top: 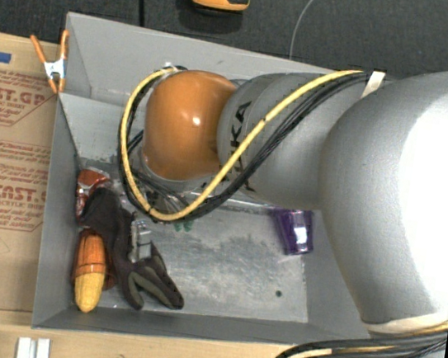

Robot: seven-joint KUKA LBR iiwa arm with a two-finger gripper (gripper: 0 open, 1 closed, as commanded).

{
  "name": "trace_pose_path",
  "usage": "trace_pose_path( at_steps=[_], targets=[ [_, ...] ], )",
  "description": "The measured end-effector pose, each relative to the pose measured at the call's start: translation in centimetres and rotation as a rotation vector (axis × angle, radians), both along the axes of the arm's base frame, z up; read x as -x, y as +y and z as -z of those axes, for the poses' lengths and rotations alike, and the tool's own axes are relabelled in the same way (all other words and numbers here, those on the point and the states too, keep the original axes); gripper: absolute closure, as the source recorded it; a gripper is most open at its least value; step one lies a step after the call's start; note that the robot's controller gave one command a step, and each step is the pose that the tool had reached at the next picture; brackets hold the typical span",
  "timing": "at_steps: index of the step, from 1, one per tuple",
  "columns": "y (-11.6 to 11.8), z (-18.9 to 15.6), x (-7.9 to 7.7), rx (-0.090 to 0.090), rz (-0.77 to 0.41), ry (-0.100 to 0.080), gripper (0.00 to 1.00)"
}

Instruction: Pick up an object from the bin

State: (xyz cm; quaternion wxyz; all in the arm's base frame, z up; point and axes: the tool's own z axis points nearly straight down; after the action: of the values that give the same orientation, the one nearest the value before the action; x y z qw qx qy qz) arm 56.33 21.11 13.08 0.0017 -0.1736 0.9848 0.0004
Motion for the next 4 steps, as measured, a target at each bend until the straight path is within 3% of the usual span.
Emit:
trace_pose_path(
  at_steps=[1,2,4],
  targets=[
    [0.6,2.5,2.1,-0.001,0.002,-0.003,0.0],
    [0.7,5.6,4.6,0.001,0.081,-0.018,1.0],
    [0.7,5.5,4.6,0.001,0.081,-0.016,1.0]
  ],
)
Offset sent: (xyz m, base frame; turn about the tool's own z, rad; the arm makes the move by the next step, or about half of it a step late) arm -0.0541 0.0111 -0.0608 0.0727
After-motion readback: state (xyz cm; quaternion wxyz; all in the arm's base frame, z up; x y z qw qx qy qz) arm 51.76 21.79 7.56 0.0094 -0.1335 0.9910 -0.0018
